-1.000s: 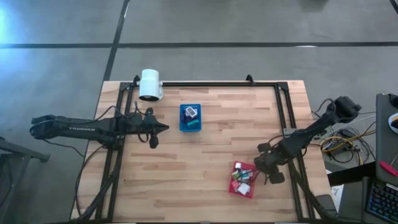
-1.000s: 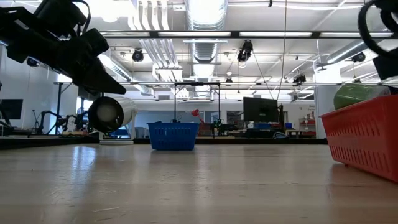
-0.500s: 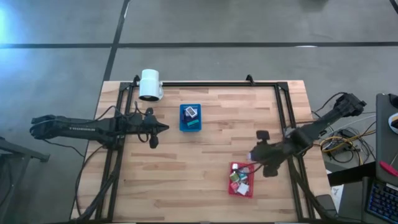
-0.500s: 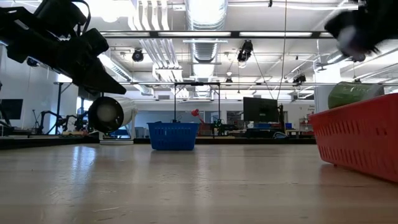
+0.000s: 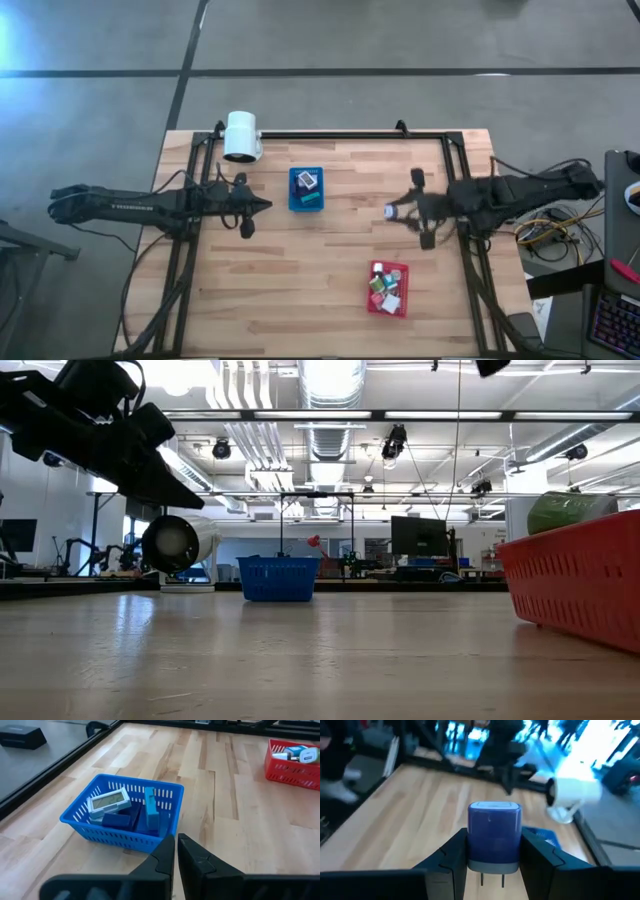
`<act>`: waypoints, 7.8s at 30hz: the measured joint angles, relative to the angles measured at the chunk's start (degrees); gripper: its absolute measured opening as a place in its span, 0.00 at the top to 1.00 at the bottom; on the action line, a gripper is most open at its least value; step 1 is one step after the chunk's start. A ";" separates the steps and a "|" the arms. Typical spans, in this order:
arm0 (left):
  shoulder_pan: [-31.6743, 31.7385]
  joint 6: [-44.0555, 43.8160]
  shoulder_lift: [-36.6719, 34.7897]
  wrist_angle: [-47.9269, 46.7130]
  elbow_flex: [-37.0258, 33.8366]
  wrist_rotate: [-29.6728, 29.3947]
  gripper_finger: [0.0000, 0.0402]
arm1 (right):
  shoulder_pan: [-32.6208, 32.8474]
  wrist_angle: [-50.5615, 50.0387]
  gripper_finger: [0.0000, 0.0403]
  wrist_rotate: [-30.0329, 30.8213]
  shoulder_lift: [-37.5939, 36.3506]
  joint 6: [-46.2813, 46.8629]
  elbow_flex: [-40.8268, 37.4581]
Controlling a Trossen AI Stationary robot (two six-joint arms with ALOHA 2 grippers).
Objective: Pick & Place Office items
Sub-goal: Put the purple charger adapter into the red bin, then return to Home Position
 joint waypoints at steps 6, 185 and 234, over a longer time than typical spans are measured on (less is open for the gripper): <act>0.00 2.83 -0.04 0.29 -0.02 0.06 0.93 | -12.77 5.16 0.68 -9.62 -5.01 -1.79 -4.80; 0.00 4.63 -0.09 -2.80 0.00 0.42 0.93 | 15.46 -46.43 0.46 -16.19 43.07 44.98 22.73; 2.43 16.37 -44.06 -3.23 -5.48 -1.05 1.00 | -31.48 33.34 0.98 -28.59 -28.24 4.76 -35.00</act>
